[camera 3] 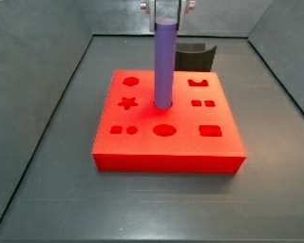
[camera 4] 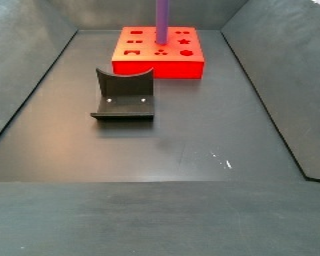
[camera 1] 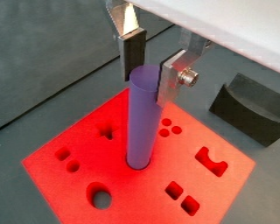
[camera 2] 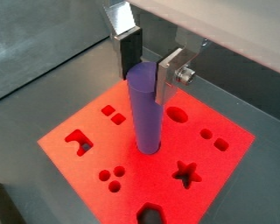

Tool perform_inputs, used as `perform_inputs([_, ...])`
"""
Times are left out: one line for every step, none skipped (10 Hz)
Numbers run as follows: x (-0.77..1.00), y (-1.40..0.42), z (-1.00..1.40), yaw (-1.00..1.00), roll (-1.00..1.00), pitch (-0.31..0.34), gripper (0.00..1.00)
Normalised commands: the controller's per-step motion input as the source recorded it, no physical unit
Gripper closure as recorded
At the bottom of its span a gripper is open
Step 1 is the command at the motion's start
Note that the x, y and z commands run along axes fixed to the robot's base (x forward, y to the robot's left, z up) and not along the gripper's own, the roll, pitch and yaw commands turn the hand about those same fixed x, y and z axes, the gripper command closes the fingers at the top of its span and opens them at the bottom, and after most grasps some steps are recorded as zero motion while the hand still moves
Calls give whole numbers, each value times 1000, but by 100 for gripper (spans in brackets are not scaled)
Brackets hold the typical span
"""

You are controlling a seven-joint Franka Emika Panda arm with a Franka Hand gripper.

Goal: Insert the round object.

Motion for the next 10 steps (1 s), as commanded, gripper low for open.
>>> perform_inputs([74,-51,-49,9,0,0,100])
perform_inputs([183,-269,-69,146,54,0,100])
perform_inputs([289,-149,-249,17,34,0,100])
perform_inputs([240,0,-586,-11,49,-71,100])
perform_inputs([197,0,-823,-3,54,-133,100])
perform_inputs([123,0,-860,0,36,-169,100])
perform_inputs([77,0,-840,0,34,-190,100])
perform_inputs([83,-66,-837,-23,50,-193,100])
perform_inputs([114,-171,-666,-6,59,-163,100])
perform_inputs([129,-83,-174,0,0,0,100])
